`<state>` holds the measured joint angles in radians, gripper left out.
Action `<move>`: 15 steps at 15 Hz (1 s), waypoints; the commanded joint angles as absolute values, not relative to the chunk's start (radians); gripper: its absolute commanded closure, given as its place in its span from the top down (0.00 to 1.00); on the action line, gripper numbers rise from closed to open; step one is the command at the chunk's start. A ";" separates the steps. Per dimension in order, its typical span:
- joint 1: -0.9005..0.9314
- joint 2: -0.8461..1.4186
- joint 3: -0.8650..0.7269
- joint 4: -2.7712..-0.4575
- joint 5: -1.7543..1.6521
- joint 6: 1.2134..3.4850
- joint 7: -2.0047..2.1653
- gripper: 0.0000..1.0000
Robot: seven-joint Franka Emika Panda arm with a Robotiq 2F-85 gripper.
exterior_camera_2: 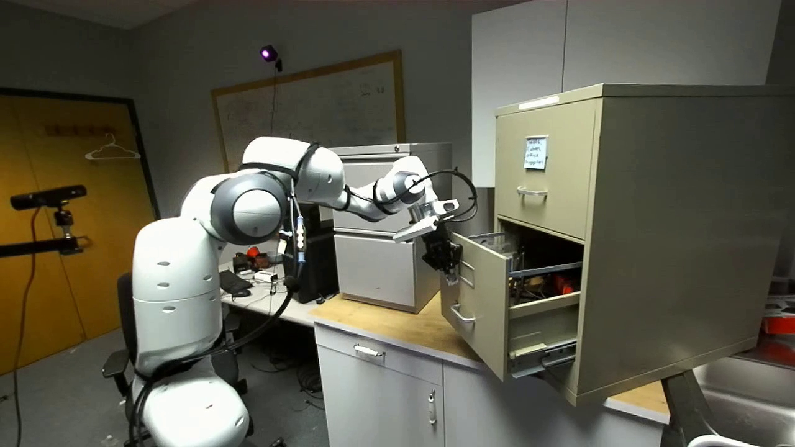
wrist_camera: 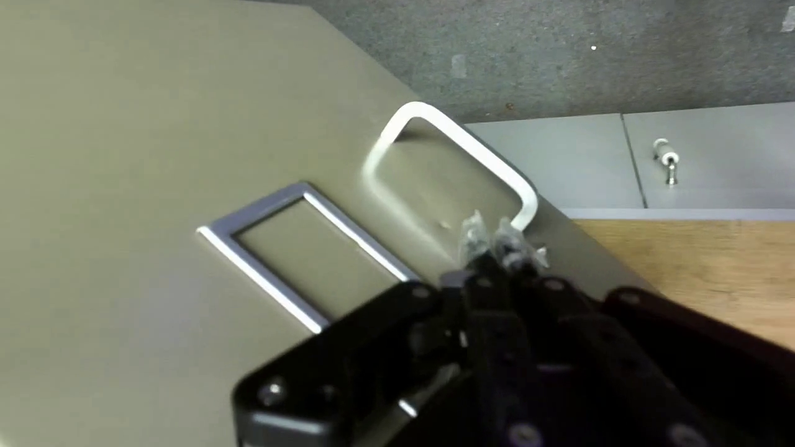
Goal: Close the bottom drawer of the cabinet at the right
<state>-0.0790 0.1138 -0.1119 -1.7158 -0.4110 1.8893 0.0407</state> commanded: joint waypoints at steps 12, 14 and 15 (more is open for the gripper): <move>-0.245 0.555 -0.177 -1.047 -0.266 1.703 -0.036 0.00; -0.281 0.593 -0.172 -0.981 -0.176 1.690 -0.033 0.00; -0.297 0.610 -0.171 -0.950 -0.139 1.682 -0.033 0.00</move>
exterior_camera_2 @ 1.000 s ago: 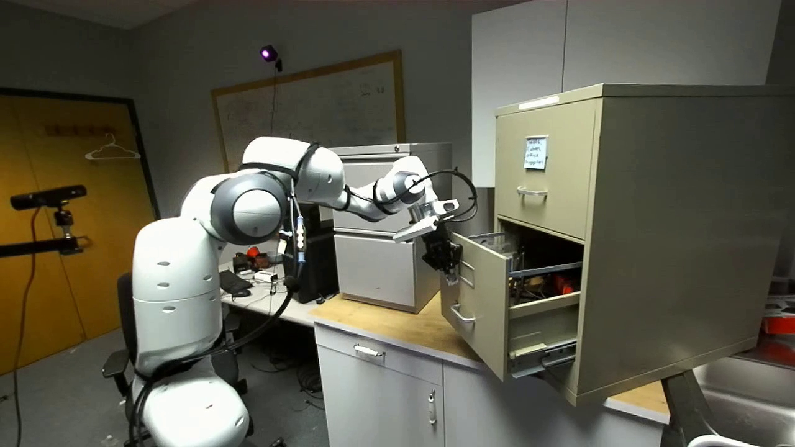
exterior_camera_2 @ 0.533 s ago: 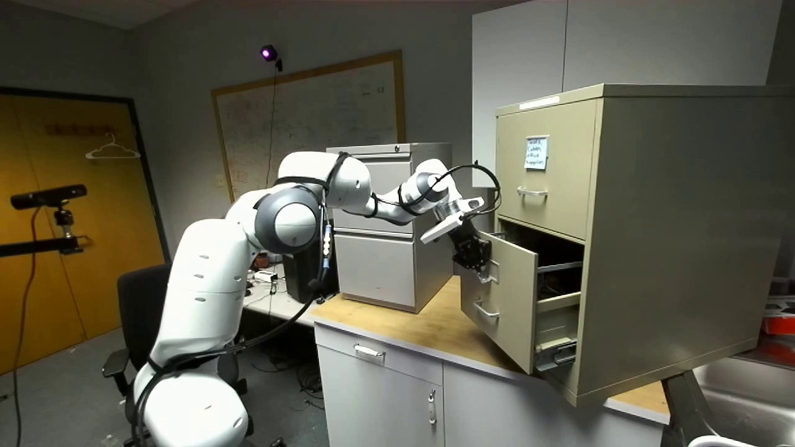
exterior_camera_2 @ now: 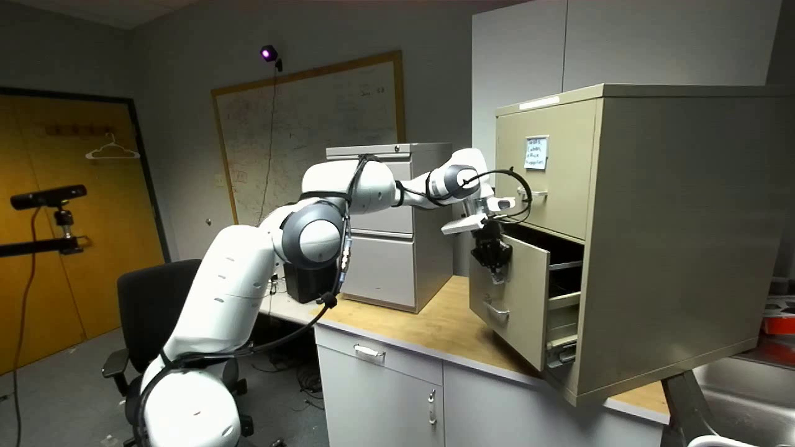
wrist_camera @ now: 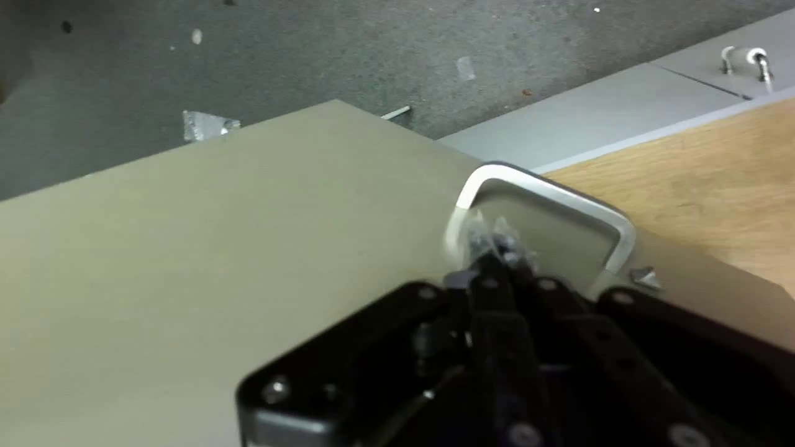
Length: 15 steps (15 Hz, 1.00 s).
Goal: Close the bottom drawer of the cabinet at the right
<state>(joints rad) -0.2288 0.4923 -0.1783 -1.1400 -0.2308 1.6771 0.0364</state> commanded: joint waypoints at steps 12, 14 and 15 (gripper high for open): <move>-0.356 0.833 -0.197 -0.582 -0.126 1.493 -0.006 0.00; -0.365 0.854 -0.192 -0.520 -0.104 1.339 0.015 0.00; -0.375 0.851 -0.183 -0.509 -0.088 1.314 0.019 0.00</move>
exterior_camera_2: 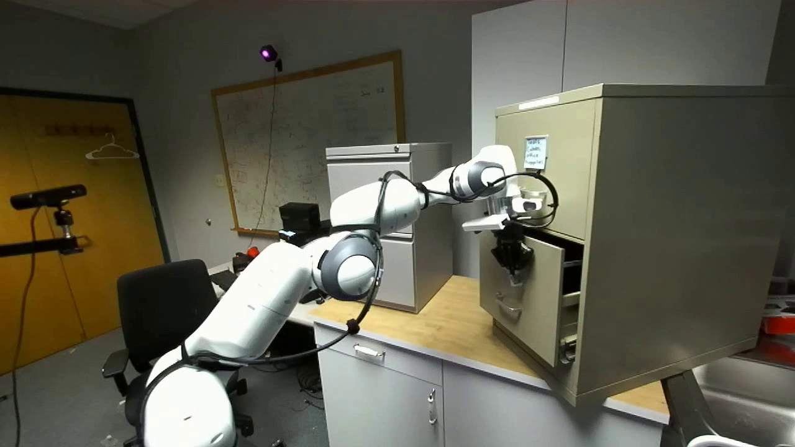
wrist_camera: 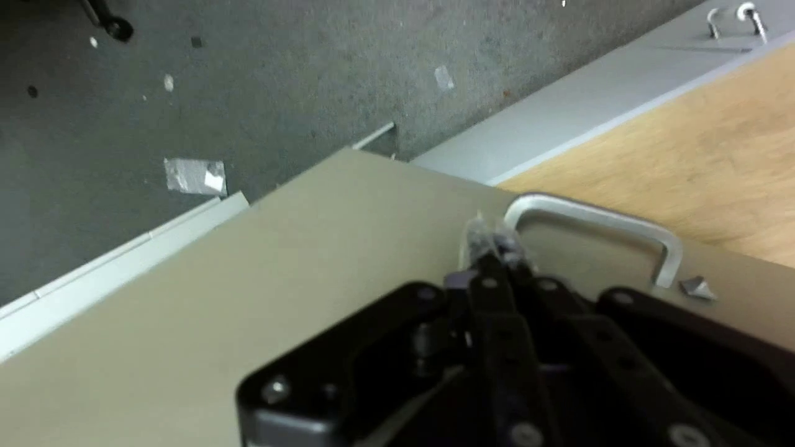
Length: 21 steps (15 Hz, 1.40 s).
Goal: Close the bottom drawer of the cabinet at the right
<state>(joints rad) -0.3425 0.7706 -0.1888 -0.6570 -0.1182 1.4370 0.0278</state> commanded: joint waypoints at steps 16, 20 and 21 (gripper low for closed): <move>-0.396 0.925 -0.189 -0.396 -0.088 1.565 0.141 0.00; -0.416 0.907 -0.168 -0.408 -0.039 1.555 0.238 0.00; -0.430 0.970 -0.165 -0.288 -0.039 1.505 0.254 0.00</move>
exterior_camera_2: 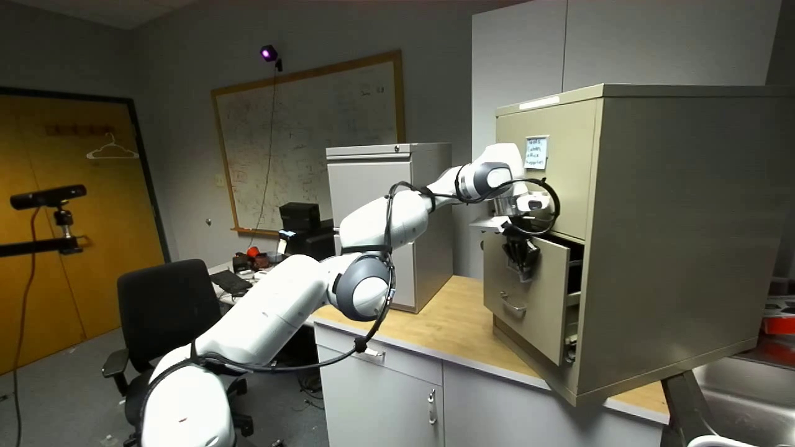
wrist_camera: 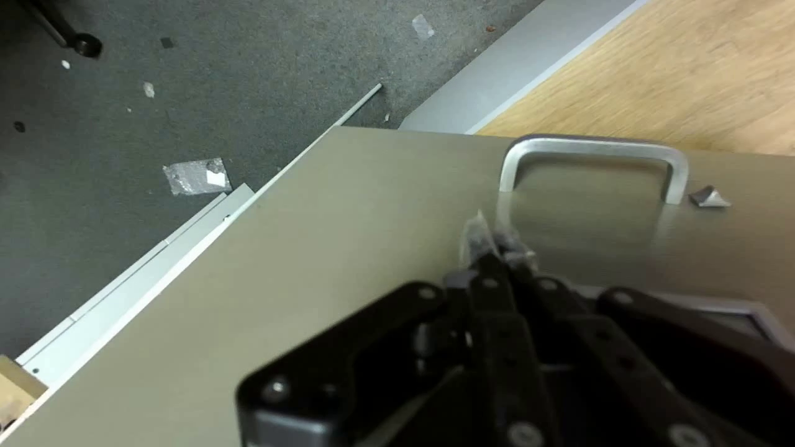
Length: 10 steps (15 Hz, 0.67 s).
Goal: Close the bottom drawer of the cabinet at the right
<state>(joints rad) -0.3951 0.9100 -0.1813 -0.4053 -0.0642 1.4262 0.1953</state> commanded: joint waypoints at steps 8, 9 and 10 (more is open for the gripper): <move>-0.420 0.901 -0.176 -0.411 -0.037 1.549 0.292 0.00; -0.424 0.896 -0.166 -0.418 -0.026 1.537 0.277 0.00; -0.431 0.890 -0.147 -0.426 -0.005 1.523 0.235 0.00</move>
